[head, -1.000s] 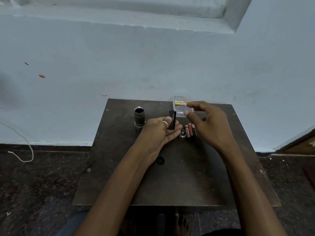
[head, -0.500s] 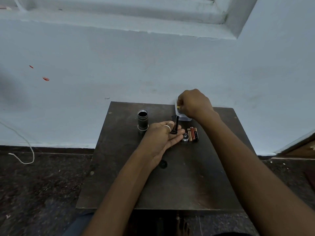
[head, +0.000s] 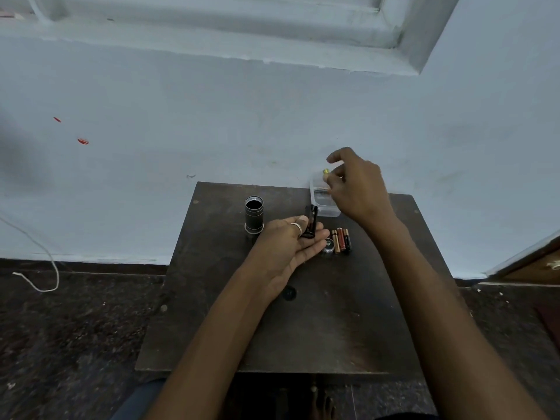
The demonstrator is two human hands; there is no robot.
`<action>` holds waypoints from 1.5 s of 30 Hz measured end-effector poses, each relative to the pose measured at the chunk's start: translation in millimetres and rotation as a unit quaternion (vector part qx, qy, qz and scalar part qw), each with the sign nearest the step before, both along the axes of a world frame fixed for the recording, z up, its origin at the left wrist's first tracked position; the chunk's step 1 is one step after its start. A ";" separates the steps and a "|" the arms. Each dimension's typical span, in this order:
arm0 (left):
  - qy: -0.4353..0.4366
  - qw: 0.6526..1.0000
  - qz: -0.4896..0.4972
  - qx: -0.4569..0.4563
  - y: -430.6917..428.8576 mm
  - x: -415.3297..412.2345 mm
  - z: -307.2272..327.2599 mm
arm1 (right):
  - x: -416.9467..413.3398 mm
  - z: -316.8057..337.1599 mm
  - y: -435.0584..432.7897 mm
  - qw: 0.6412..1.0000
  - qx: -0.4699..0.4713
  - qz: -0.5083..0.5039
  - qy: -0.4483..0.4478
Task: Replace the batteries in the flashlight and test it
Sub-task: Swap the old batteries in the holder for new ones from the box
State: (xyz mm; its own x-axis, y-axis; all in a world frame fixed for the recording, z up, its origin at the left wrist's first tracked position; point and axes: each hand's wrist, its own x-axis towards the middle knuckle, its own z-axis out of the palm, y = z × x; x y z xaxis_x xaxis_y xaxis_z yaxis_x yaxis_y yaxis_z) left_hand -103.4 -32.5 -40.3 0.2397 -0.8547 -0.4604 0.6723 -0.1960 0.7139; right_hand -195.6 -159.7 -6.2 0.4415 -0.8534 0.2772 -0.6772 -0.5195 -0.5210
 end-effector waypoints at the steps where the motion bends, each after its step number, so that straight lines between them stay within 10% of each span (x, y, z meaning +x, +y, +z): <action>1: 0.003 1.000 0.000 -0.003 0.2 0.2 -0.2 | -5.5 2.3 9.0 0.999 0.005 -0.001 -0.052; 8: -0.001 1.000 0.003 -0.018 -1.6 -3.6 -2.2 | -27.9 -4.3 75.0 0.964 0.044 -0.041 -0.261; 22: -0.049 0.998 -0.013 -0.033 2.0 -0.2 1.1 | -26.3 -33.0 92.3 0.986 -0.052 0.045 -0.150; 45: -0.112 0.993 -0.023 -0.014 0.5 -2.3 0.8 | -40.8 -34.3 63.3 0.971 0.158 0.078 -0.162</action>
State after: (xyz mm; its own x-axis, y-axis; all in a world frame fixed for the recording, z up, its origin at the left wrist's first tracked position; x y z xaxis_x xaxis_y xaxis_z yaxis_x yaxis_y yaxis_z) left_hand -105.6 -32.0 -39.4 0.2939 -0.8791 -0.3752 0.4862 -0.2005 0.8506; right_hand -236.5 -96.4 -40.5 0.5064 -0.8476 0.1585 -0.3769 -0.3829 -0.8434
